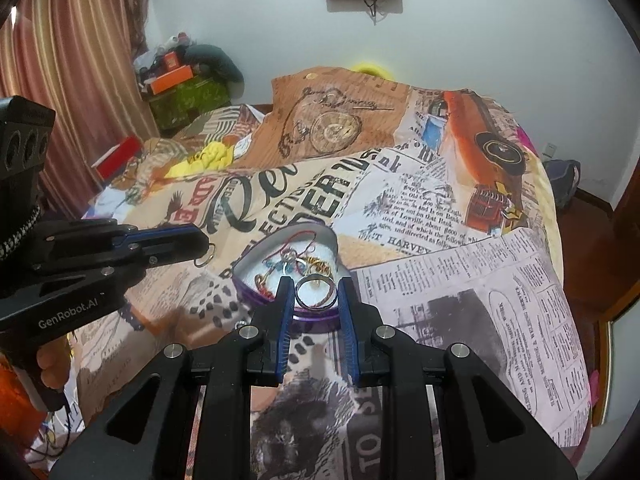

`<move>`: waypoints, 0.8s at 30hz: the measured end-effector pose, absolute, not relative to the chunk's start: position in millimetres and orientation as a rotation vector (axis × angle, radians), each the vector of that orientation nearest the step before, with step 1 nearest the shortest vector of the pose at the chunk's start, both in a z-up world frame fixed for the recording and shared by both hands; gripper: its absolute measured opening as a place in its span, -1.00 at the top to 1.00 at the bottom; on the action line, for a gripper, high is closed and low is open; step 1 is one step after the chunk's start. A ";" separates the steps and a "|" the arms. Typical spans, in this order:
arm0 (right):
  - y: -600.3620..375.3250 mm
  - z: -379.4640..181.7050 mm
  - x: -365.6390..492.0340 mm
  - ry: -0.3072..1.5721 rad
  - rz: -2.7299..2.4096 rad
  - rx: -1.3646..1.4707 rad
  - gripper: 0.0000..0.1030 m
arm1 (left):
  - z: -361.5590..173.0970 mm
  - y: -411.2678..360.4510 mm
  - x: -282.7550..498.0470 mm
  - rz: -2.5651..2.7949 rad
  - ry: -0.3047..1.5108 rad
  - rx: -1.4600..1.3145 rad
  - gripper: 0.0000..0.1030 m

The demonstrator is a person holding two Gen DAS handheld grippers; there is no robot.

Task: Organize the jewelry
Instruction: 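Carry both held rings over the tin with both tools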

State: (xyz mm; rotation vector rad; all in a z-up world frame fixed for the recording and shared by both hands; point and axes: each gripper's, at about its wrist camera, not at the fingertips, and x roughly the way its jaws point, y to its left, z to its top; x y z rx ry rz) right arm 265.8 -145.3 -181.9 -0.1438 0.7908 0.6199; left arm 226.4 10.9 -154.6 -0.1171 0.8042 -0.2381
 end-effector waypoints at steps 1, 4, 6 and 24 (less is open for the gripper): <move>-144.9 -182.5 267.2 0.791 0.618 -0.141 0.61 | -154.9 10.8 228.8 -0.236 0.803 -0.116 0.93; -144.0 -186.5 273.9 0.799 0.618 -0.136 0.61 | -157.1 11.0 235.1 -0.237 0.802 -0.120 0.93; -143.3 -189.3 276.9 0.806 0.620 -0.133 0.61 | -159.3 11.0 239.1 -0.237 0.805 -0.122 0.93; -127.1 -211.6 293.6 0.866 0.670 -0.174 0.61 | -187.8 1.9 271.0 -0.259 0.858 -0.112 0.93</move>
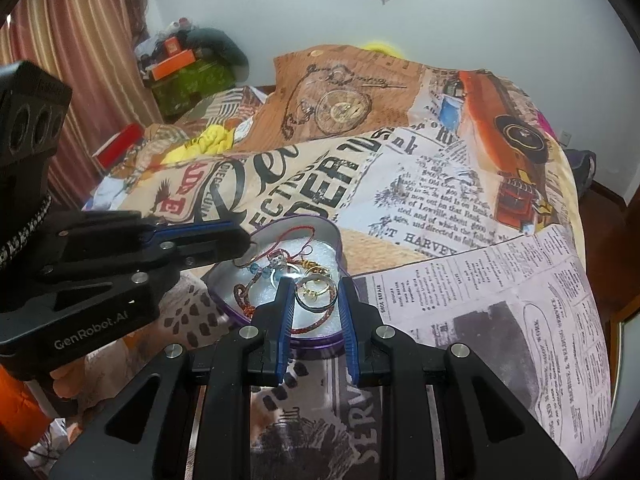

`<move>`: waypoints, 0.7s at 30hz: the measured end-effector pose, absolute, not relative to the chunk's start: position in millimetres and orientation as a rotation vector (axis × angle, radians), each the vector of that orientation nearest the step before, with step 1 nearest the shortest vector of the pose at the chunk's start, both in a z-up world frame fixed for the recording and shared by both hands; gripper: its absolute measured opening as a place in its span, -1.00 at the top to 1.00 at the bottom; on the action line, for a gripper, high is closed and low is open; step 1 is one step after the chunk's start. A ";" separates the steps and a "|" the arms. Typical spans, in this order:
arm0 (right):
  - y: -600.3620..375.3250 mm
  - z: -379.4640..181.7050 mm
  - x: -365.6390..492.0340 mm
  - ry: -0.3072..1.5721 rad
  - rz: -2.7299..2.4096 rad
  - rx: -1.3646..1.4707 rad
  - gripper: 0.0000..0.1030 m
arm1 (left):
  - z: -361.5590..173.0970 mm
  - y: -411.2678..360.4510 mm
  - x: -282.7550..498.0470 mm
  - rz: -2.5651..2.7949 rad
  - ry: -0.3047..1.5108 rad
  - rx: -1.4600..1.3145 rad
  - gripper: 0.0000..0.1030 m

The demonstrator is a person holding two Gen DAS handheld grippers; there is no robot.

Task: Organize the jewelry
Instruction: 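Carry both held rings over the tin with both tools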

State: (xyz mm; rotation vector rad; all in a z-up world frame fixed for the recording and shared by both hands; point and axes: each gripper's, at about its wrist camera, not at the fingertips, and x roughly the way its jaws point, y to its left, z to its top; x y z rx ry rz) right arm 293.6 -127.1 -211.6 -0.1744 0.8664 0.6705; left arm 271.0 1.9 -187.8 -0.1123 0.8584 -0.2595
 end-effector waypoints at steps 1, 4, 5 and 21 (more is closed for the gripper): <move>-126.1 -212.4 293.9 0.869 0.672 -0.179 0.61 | -188.9 1.3 272.0 -0.260 0.860 -0.111 0.93; -124.2 -214.6 294.9 0.878 0.676 -0.190 0.61 | -191.4 0.1 274.8 -0.262 0.867 -0.108 0.93; -124.0 -215.3 295.4 0.882 0.678 -0.193 0.61 | -192.3 0.1 275.5 -0.263 0.870 -0.109 0.93; -124.2 -214.7 295.4 0.910 0.657 -0.220 0.61 | -183.3 1.0 267.8 -0.267 0.875 -0.111 0.93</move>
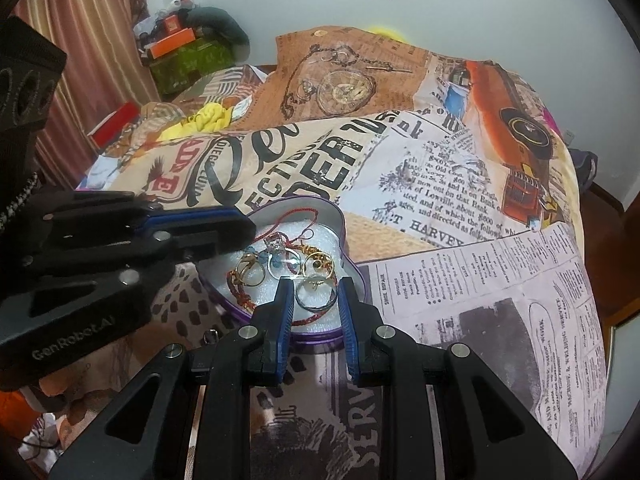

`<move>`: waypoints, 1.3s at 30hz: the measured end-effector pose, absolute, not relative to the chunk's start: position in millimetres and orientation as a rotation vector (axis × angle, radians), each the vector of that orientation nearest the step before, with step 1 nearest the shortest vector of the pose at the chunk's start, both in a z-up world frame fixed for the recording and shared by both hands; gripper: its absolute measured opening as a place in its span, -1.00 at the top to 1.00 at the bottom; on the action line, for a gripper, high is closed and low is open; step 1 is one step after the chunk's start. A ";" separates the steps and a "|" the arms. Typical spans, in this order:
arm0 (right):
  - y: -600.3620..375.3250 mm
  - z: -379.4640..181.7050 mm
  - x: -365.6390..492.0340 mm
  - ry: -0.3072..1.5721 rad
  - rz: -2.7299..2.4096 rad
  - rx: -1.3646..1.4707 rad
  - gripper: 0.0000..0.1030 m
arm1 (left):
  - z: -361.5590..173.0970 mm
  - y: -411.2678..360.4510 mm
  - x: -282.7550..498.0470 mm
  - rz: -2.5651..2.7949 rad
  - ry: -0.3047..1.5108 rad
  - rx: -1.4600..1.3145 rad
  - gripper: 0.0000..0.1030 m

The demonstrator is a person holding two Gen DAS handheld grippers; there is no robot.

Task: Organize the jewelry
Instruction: 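Open both tools to drop the rings into the tin, then grasp a small silver earring with the right tool while the left tool grasps another earring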

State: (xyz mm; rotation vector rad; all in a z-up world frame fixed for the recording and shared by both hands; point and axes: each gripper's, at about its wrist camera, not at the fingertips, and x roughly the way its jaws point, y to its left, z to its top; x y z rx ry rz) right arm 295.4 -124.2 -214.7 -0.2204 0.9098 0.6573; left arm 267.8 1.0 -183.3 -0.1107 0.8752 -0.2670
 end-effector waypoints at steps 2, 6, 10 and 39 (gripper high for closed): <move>-125.0 -211.8 294.0 0.909 0.652 -0.220 0.60 | -178.6 2.1 264.0 -0.263 0.871 -0.109 0.93; -128.3 -203.2 288.6 0.894 0.642 -0.220 0.59 | -167.8 4.7 254.7 -0.252 0.858 -0.105 0.93; -131.1 -191.7 279.6 0.869 0.632 -0.220 0.59 | -156.3 6.5 242.7 -0.244 0.842 -0.094 0.89; -111.9 -212.9 172.6 0.906 0.770 -0.250 0.33 | -173.6 33.6 131.2 -0.163 0.935 -0.104 0.39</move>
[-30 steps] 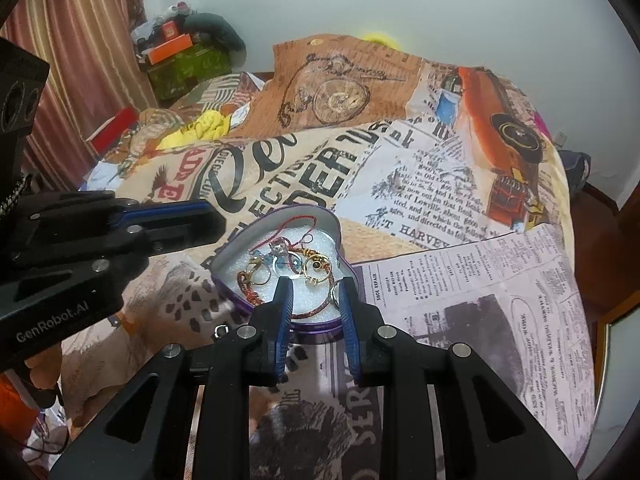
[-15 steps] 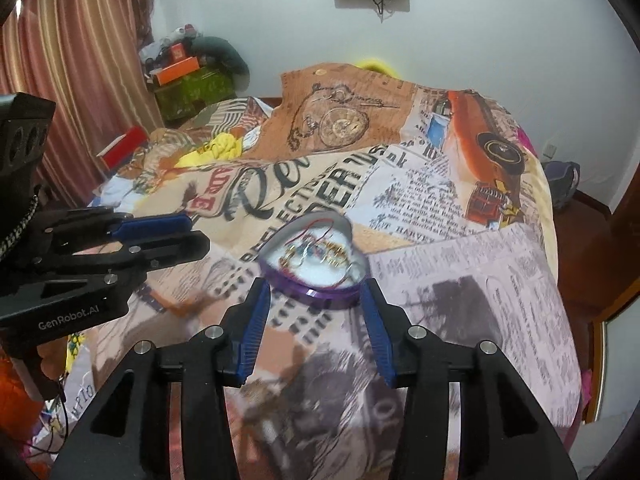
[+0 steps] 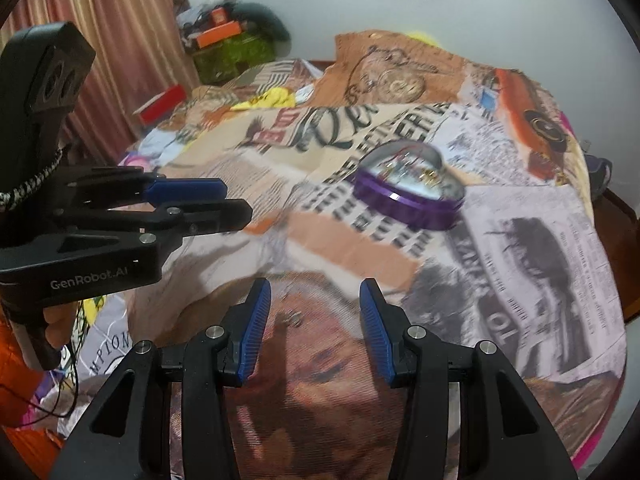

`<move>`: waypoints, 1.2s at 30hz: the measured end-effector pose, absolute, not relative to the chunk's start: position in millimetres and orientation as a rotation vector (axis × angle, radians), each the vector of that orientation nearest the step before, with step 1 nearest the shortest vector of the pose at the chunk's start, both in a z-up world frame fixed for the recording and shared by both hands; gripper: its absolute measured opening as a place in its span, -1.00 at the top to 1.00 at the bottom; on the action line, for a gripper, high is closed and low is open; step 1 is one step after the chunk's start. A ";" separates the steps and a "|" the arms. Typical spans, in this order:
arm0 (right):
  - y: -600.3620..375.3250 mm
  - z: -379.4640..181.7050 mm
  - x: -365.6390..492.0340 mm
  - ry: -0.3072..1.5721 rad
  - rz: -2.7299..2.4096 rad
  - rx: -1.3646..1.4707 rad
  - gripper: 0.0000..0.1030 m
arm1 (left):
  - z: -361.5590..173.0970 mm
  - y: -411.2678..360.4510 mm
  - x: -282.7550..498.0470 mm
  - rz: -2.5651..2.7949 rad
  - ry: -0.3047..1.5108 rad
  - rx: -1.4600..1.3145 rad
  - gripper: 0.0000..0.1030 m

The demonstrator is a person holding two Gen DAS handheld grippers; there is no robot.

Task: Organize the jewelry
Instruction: 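Grasp a small silver earring with the right tool while the left tool grasps another earring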

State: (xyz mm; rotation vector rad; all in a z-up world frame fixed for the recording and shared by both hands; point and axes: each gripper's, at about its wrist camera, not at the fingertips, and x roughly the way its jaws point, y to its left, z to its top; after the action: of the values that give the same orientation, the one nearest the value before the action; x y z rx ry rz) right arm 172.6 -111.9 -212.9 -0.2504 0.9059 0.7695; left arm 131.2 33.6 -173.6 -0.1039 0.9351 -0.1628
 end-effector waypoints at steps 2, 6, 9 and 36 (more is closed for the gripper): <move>-108.0 -218.5 170.2 0.922 0.783 -0.267 0.46 | -177.0 36.4 127.7 -0.159 0.944 -0.119 0.40; -100.9 -228.4 167.9 0.936 0.782 -0.312 0.68 | -182.9 41.1 125.0 -0.153 0.961 -0.148 0.39; -101.4 -228.9 166.3 0.923 0.771 -0.333 0.81 | -184.6 40.0 125.1 -0.153 0.969 -0.140 0.39; -178.1 -197.6 246.3 0.826 0.593 -0.074 0.81 | -216.5 -12.1 217.4 -0.271 1.028 -0.081 0.39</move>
State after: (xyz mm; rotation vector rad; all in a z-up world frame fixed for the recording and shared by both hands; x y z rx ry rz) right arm 246.3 -178.1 -197.6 -0.0743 0.8257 0.5926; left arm 217.4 -12.1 -216.5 -0.0807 1.0277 -0.2708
